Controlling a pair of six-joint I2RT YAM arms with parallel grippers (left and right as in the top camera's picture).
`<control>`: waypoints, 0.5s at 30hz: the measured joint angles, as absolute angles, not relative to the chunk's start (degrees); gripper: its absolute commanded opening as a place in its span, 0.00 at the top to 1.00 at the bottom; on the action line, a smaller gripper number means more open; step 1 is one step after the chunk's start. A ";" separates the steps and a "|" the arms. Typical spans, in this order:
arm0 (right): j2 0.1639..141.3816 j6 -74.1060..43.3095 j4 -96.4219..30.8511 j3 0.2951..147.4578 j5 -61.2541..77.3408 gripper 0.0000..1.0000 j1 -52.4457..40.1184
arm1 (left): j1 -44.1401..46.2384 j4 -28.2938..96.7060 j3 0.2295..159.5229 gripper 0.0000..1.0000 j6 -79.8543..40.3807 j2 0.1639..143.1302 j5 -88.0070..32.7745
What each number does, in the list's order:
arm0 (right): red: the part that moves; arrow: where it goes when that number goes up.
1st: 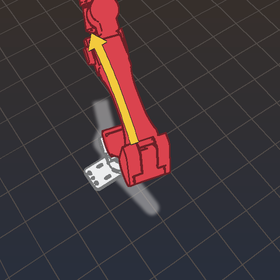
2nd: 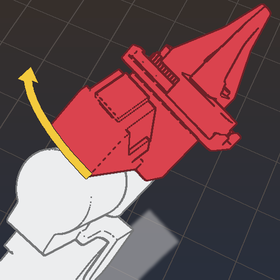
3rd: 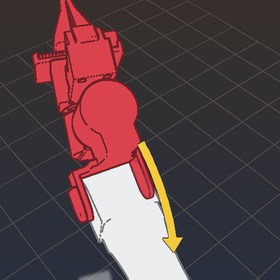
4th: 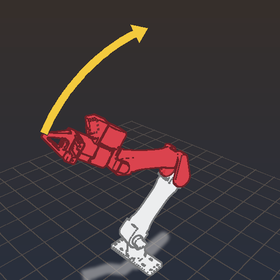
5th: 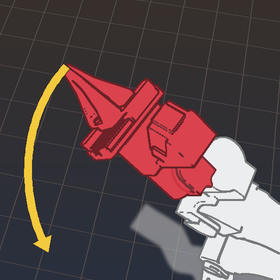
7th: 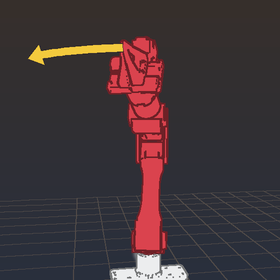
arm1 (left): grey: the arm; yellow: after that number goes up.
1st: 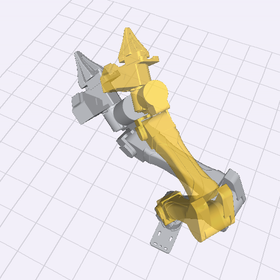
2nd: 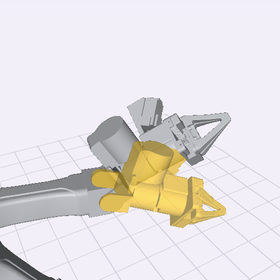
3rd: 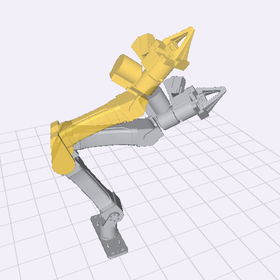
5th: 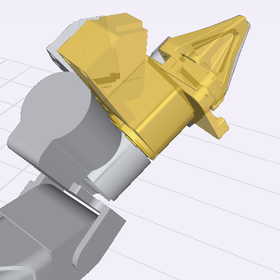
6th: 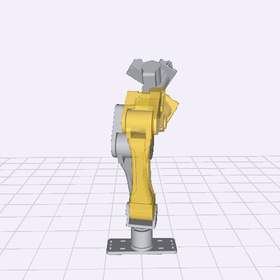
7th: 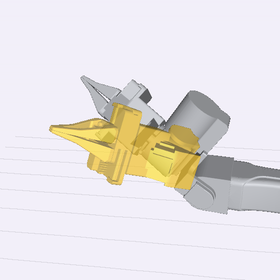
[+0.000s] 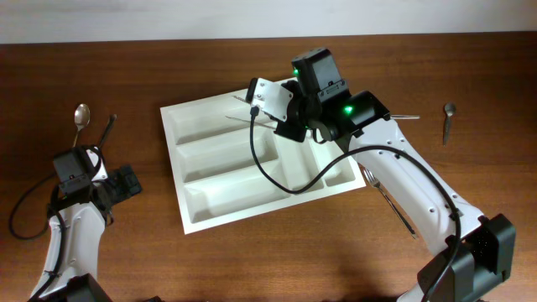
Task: Pack container
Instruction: 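Carry the tongs with the right gripper into the tray's top compartment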
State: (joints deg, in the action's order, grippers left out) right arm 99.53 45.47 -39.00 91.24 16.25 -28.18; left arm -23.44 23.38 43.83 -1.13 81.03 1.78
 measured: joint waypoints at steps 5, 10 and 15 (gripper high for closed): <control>100.22 52.60 -35.18 91.24 16.49 0.96 -28.18 | -23.44 23.38 43.83 0.01 -1.15 81.03 1.78; 104.92 56.27 -27.20 91.29 16.64 0.96 -28.18 | -23.44 23.38 43.83 0.01 -1.13 81.03 1.78; 111.00 57.47 -17.93 91.29 16.16 0.96 -28.18 | -23.44 23.38 43.83 0.01 -1.13 81.03 1.78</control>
